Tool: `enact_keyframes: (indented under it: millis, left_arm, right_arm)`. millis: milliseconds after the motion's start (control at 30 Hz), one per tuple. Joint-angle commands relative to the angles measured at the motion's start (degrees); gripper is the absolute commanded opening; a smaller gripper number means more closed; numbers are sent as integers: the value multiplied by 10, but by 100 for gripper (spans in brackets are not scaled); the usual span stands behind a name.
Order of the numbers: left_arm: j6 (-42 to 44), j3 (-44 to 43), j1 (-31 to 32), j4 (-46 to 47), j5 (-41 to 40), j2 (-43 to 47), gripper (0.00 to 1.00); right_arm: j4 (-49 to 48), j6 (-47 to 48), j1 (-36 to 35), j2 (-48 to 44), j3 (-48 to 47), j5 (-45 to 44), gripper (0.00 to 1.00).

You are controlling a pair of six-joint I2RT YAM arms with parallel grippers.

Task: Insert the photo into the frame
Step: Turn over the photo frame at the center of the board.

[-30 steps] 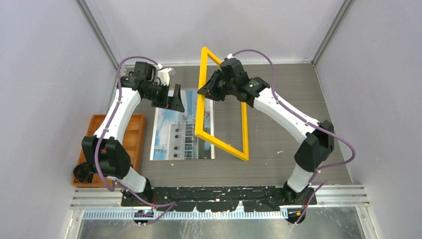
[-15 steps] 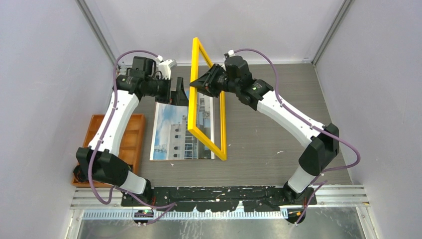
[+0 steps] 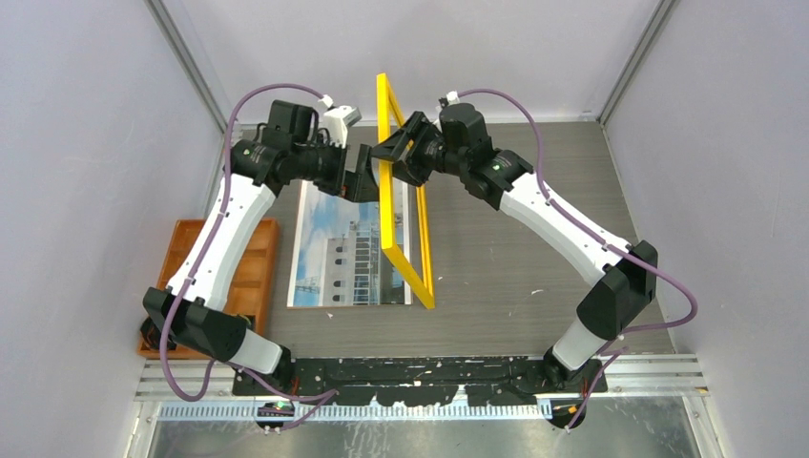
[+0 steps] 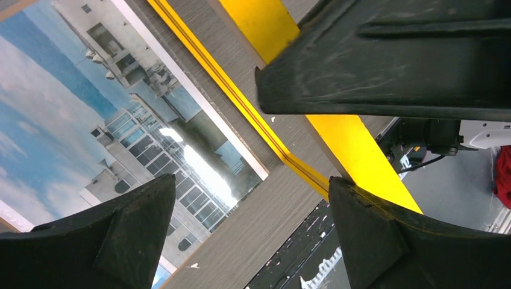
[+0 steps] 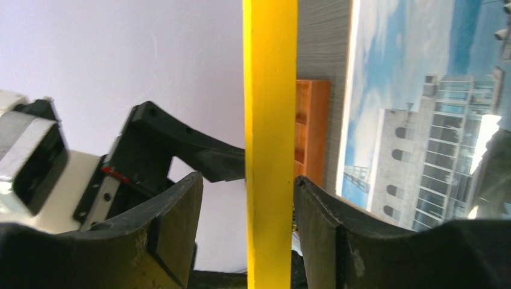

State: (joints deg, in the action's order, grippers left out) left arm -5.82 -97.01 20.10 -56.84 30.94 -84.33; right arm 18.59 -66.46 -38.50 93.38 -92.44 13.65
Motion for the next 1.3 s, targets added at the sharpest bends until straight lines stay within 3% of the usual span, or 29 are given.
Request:
enact_keyframes:
  millis: [0,167,333,667,867,933,1133,1267]
  left_arm:
    - [1,-48,25,-10,-18,-15,100]
    - [3,-81,56,-16,-35,-42,100]
    - [5,-105,85,-23,-54,-74,100]
    - [7,-135,103,-31,-55,-120,100]
    - [36,-111,103,-32,-74,-124,100]
    - [49,-84,103,-25,-85,-125,100]
    - [88,-4,103,10,-143,-143,100]
    - [89,15,103,21,-140,-151,100]
  right_arm:
    - [66,49,5,-19,-55,-37,62]
    - [205,133,9,11,-135,-88,61]
    - [281,195,9,20,-169,-131,55]
    - [342,262,21,-20,-163,-225,35]
    - [374,293,41,-59,-138,-289,31]
    - [378,316,45,-73,-113,-310,21]
    - [374,322,80,-118,-16,-276,18]
    - [301,283,136,-172,48,-154,18]
